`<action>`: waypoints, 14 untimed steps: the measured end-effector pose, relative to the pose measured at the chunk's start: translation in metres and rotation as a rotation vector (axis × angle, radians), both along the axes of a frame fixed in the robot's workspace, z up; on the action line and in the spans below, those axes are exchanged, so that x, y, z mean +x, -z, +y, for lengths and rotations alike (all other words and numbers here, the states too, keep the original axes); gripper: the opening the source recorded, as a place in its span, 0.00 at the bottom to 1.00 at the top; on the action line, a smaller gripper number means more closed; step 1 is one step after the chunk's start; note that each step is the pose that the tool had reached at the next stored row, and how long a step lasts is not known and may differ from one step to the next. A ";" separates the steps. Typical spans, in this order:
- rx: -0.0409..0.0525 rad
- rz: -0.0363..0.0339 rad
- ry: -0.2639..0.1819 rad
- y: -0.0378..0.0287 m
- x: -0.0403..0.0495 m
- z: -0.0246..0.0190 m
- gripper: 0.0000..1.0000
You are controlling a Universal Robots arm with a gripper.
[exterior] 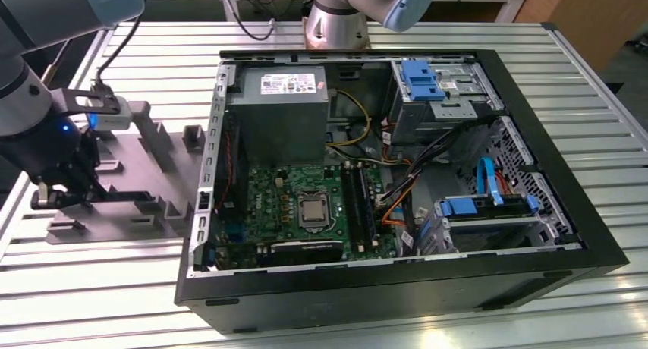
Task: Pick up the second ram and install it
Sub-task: 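Pick up the second ram and move it above second insertion slot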
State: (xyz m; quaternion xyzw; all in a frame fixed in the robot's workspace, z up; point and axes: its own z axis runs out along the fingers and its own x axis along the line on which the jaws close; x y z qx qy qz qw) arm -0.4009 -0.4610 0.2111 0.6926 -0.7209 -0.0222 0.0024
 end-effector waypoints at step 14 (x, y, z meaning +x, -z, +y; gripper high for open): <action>0.0000 0.0000 0.000 -0.0054 0.0000 0.0000 0.14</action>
